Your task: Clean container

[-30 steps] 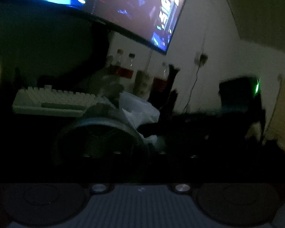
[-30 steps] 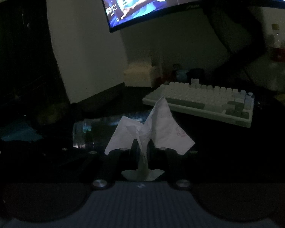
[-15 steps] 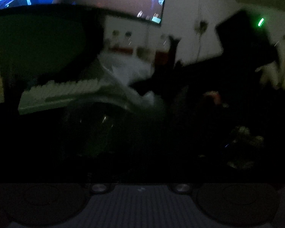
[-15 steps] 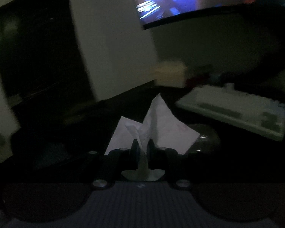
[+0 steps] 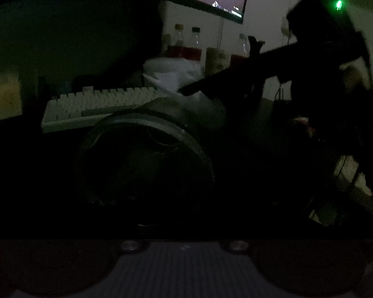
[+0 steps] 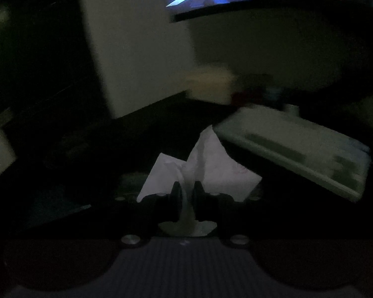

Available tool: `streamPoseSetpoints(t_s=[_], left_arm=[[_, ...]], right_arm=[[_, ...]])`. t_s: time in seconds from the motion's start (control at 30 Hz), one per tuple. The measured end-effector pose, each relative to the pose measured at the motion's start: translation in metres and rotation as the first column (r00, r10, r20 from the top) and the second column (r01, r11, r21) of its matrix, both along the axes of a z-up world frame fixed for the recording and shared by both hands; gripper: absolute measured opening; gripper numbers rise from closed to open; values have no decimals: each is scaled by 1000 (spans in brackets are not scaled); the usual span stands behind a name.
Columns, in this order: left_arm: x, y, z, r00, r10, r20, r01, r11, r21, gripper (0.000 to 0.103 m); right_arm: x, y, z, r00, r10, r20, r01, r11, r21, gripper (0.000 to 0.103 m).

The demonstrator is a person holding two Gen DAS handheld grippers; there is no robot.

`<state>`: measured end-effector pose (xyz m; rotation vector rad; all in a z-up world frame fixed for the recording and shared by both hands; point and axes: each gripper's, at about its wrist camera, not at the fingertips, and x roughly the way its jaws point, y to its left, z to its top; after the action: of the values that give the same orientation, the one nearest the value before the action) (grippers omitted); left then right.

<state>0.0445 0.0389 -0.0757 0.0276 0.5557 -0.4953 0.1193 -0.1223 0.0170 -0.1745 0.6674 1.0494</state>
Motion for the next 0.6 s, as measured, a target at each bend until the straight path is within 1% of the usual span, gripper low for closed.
streamPoseSetpoints(t_s=[0.03, 0.1, 0.13, 0.23, 0.3, 0.37, 0.4, 0.5, 0.6], left_arm=[[1, -1, 1, 1000, -1, -7, 1, 1000, 12, 38], [2, -4, 3, 1000, -11, -21, 12, 999, 32, 44], [3, -5, 4, 999, -25, -28, 26, 999, 37, 49], [2, -6, 5, 999, -39, -31, 41, 997, 62, 50], [0, -6, 5, 998, -45, -31, 47, 996, 76, 50], [1, -3, 5, 998, -58, -39, 61, 995, 73, 50], [2, -1, 6, 997, -64, -47, 67, 996, 63, 50], [8, 6, 7, 994, -85, -74, 88, 996, 34, 50], [12, 7, 8, 992, -90, -84, 93, 995, 36, 50]], right_arm=[[-2, 2, 1, 1000, 19, 0, -19, 1000, -4, 14], [-2, 4, 2, 1000, 31, 3, -31, 999, -12, 12], [0, 3, 1, 1000, 19, 14, -19, 1000, -19, 12], [14, -6, -4, 995, -85, 58, 88, 995, -46, 13], [25, -10, -5, 988, -149, 49, 151, 987, -54, 13], [26, -9, -5, 984, -175, 40, 177, 983, -51, 13], [24, -7, -5, 984, -174, 40, 175, 983, -48, 13], [5, 1, -4, 998, -59, 29, 59, 998, 4, 13], [-9, 10, -5, 998, 17, 53, -18, 999, 29, 13]])
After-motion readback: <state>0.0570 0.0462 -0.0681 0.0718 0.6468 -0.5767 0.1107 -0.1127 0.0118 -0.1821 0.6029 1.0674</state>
